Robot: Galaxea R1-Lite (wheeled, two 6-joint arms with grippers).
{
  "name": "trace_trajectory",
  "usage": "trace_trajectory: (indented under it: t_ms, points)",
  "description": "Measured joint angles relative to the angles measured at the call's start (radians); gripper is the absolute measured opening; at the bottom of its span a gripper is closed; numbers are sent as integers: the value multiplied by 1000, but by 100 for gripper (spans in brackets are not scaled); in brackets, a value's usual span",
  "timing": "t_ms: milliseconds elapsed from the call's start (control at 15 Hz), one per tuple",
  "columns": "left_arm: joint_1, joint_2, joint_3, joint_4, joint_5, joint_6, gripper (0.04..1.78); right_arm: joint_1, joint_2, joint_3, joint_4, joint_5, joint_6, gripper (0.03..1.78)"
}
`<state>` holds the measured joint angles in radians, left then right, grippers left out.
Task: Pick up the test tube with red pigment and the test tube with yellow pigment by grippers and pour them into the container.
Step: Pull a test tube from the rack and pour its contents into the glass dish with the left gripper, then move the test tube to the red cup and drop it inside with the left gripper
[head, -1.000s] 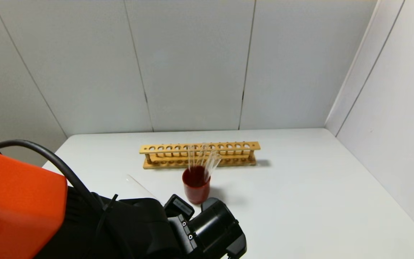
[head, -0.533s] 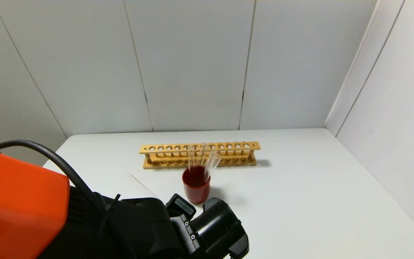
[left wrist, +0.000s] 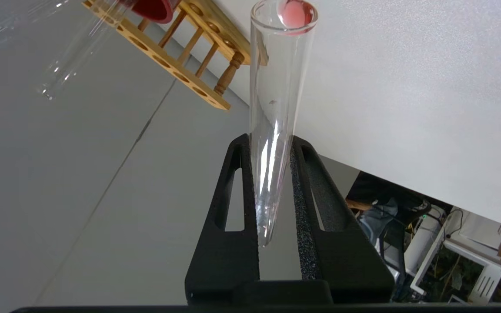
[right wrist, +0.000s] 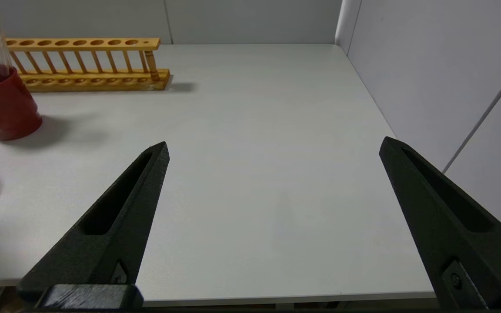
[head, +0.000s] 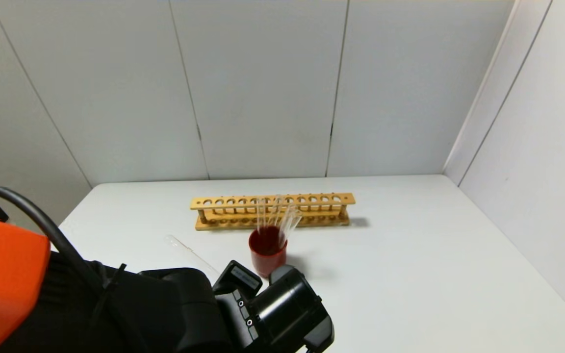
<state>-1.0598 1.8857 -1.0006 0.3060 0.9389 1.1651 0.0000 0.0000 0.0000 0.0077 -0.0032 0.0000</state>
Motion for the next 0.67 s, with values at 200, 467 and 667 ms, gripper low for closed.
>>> trace_trajectory:
  t_ms: [200, 467, 667]
  points:
    - [1, -57, 42, -70, -9, -24, 30, 0, 0, 0, 0, 0, 0, 170]
    - [16, -140, 110, -156, -70, -174, 30, 0, 0, 0, 0, 0, 0, 170]
    - [40, -185, 137, -165, -123, -375, 30, 0, 0, 0, 0, 0, 0, 170]
